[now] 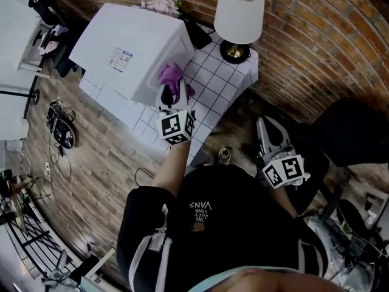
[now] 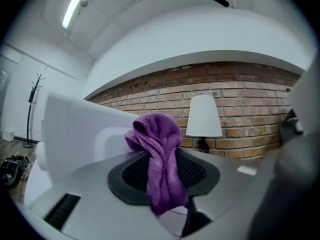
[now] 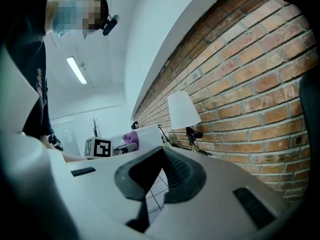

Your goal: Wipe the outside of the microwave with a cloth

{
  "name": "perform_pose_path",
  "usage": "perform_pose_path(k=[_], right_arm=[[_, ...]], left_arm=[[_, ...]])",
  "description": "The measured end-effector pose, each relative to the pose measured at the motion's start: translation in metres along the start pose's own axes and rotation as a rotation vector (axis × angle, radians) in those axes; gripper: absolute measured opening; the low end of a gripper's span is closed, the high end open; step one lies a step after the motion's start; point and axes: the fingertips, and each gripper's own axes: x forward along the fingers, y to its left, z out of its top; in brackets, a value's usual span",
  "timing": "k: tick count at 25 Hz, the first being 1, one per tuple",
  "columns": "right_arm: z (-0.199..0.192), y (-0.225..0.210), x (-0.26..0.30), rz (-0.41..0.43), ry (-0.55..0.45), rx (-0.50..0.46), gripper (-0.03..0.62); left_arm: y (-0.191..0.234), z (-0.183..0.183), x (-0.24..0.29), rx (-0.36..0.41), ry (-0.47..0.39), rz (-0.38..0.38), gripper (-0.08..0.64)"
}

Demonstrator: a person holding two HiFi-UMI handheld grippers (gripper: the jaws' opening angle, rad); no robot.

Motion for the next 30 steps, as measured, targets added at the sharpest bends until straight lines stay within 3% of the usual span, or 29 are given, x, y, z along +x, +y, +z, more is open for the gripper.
perform_pose_path(k=[7,11,16,30], right_arm=[[-0.012,0.023,0.015,0.109,0.034,-0.003,-0.002],[-0.014,0.030,0.019,0.142,0.041,-0.004,-0.002],[-0.014,0.021,0.012,0.111,0.041,0.001,-0.002],[-0.024,-0.037,-0.032,-0.132,0.051,0.058,-0.003]], left_arm=[[0.067,-0.025,-0.080,-0.010,0.048,0.209,0.143],[0.080,-0.035,-0.094,0.004,0.069,0.247,0.143],[0.072,-0.040,-0.075,0.010,0.072,0.225,0.143],[0.015,-0.051,0.056,-0.005,0.096,0.078,0.143]])
